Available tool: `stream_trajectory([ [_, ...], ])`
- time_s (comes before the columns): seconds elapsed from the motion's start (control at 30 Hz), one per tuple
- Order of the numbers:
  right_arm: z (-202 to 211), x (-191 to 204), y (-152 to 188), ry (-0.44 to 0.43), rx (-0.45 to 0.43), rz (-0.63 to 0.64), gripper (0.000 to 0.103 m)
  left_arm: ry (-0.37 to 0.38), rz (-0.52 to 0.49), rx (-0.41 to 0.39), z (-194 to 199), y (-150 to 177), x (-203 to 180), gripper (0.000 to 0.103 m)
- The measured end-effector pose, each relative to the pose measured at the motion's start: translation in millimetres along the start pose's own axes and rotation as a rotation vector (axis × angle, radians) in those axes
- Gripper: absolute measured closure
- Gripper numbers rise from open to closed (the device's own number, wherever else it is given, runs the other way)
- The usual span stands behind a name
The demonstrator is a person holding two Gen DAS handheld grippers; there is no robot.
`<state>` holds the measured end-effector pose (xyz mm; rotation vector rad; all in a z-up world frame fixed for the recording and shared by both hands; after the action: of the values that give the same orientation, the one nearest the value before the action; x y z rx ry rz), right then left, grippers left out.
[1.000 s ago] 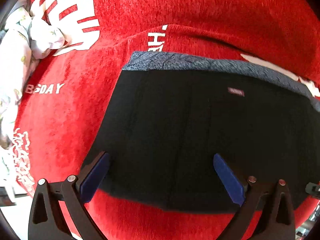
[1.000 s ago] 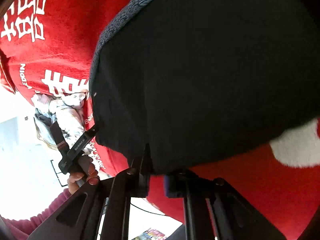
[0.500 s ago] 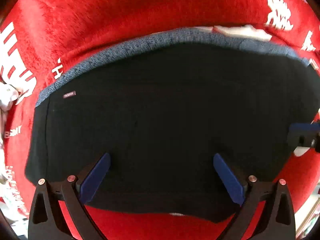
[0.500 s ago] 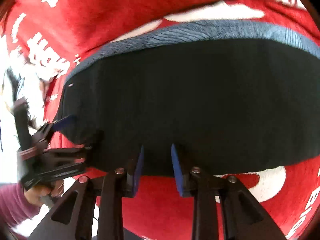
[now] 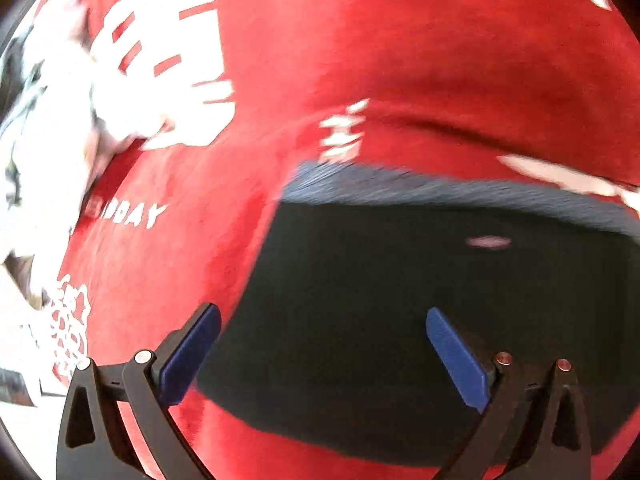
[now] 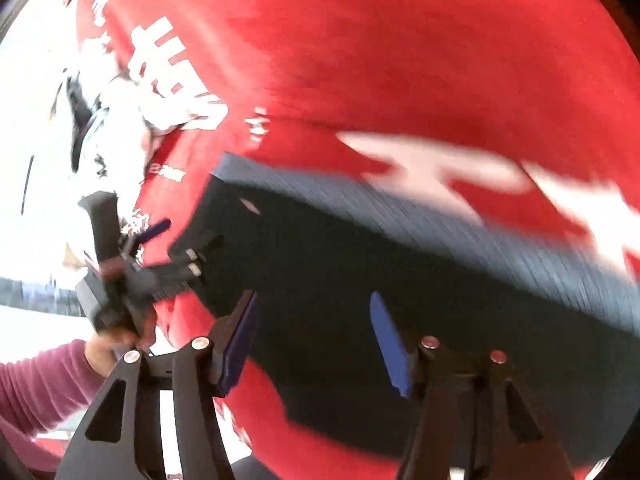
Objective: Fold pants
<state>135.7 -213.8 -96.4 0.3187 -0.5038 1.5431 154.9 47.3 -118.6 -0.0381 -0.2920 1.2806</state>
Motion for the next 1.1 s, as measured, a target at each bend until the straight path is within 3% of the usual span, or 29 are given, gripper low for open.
stream_trajectory([
  [0.1, -33, 40, -54, -0.034, 0.033, 0.080, 0.041, 0.149, 0.079, 0.027, -18, 19, 16, 0.000],
  [0.13, -42, 49, -61, -0.041, 0.043, 0.098, 0.041, 0.167, 0.084, 0.033, -20, 21, 18, 0.000],
  [0.27, -107, 111, -104, -0.048, 0.107, 0.176, 0.041, 0.199, 0.108, 0.006, -23, 30, 20, 0.000],
  [0.47, -178, 140, -138, 0.062, 0.198, 0.270, 0.041, 0.241, 0.128, -0.034, -19, 40, 16, 0.000],
  [0.53, -192, 137, -139, 0.075, 0.247, 0.275, 0.043, 0.243, 0.132, -0.039, -17, 42, 17, 0.000],
  [0.6, -202, 136, -130, 0.058, 0.317, 0.274, 0.067, 0.242, 0.136, -0.035, -17, 43, 18, 0.000],
  [0.67, -199, 141, -126, 0.032, 0.331, 0.275, 0.091, 0.239, 0.140, -0.027, -15, 45, 20, 0.000],
  [0.8, -179, 164, -124, -0.071, 0.330, 0.328, 0.092, 0.208, 0.166, -0.029, -5, 58, 32, 0.000],
  [0.87, -183, 161, -126, -0.046, 0.329, 0.316, 0.092, 0.202, 0.176, -0.036, -2, 61, 37, 0.000],
  [0.93, -200, 147, -127, 0.033, 0.322, 0.277, 0.092, 0.199, 0.180, -0.028, -5, 61, 38, 0.000],
  [0.97, -209, 142, -125, 0.051, 0.323, 0.250, 0.088, 0.194, 0.176, -0.019, -8, 60, 37, 0.000],
  [1.1, -200, 135, -124, 0.025, 0.248, 0.122, 0.081, 0.182, 0.163, -0.009, -5, 62, 38, 0.000],
])
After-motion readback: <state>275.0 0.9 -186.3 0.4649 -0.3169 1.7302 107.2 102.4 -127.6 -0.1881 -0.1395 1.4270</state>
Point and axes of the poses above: each gripper's, at about its wrist camera, not at the fingertips, and z roughly against the way its jaws point, x to its left, y to its underside, the point moved 8 cm from there along -z, roughly the way its jaws point, and after that the axes turned 7 degrees about x, right-handed, at the moved point
